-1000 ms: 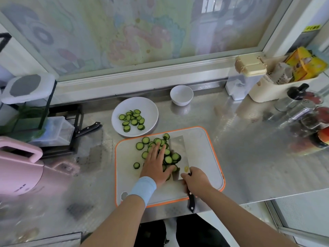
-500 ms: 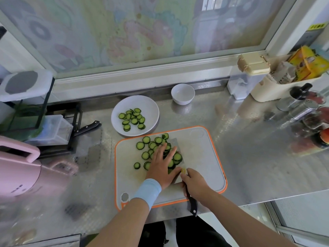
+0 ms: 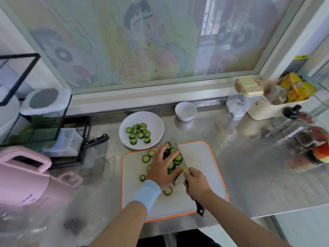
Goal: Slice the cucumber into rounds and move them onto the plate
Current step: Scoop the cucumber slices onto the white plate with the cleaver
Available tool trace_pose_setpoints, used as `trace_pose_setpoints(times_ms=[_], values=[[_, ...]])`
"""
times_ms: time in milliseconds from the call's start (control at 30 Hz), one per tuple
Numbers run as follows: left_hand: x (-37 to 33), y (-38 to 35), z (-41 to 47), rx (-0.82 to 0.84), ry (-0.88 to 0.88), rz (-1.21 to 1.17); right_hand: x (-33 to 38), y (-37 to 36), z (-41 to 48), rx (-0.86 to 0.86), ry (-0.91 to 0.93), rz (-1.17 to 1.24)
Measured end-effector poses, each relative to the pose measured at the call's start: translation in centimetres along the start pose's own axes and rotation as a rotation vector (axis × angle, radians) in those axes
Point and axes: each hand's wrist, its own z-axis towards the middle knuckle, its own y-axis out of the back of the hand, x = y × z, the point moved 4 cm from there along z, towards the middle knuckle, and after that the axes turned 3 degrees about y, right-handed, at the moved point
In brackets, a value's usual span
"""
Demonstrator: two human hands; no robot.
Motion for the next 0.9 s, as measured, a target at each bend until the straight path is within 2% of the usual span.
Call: trace_pose_setpoints(times_ms=[200,467,700,900], values=[[1.9,3.4,4.1,-0.009,0.063,0.034,5.0,-1.6,3.5,0.053,0.019,-0.042],[7.5,5.2,10.4,0.047,0.313,0.019,11.0,-4.5,11.7,0.162,0.083,-0.238],[11.2,4.7,12.8,0.078,0.431,0.031,12.5,-6.2,16.9,0.239,0.115,-0.422],[13.5,4.6,12.3,0.056,0.438,0.187,13.0,-5.6,18.3,0.188,0.142,-0.563]])
